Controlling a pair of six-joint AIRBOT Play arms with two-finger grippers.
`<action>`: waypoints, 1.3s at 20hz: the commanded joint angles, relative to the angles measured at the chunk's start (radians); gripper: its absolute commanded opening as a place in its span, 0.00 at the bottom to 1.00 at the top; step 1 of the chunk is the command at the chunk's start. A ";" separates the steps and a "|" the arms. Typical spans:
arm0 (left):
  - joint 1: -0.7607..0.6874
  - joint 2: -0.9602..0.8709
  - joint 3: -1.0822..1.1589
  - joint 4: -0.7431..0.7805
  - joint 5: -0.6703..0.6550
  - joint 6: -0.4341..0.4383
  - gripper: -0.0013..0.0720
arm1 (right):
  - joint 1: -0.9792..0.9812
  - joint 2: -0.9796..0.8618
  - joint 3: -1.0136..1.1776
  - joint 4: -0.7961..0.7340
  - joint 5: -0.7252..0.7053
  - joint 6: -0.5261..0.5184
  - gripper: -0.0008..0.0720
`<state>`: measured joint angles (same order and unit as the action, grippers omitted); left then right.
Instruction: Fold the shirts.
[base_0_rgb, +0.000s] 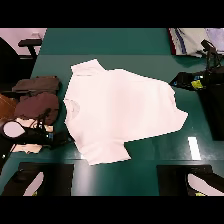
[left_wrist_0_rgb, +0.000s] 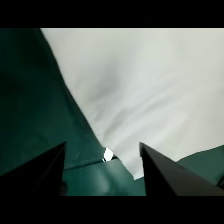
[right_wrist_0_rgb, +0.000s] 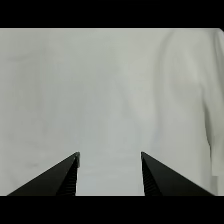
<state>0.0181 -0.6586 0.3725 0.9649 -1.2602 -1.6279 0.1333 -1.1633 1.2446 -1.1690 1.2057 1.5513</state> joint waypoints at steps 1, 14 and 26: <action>0.001 0.029 -0.107 -0.078 0.030 0.001 0.76 | 0.000 0.004 -0.002 0.000 -0.003 0.000 0.63; -0.439 0.021 -0.155 -0.135 0.351 -0.176 0.76 | 0.000 0.004 -0.002 0.001 -0.010 0.014 0.63; -0.455 0.021 -0.005 0.082 0.452 -0.247 0.05 | -0.252 0.077 -0.165 -0.092 0.174 -0.002 0.63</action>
<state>-0.4351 -0.6376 0.3016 0.9150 -0.8005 -1.8233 -0.0078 -1.1278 1.1740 -1.2106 1.3159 1.5597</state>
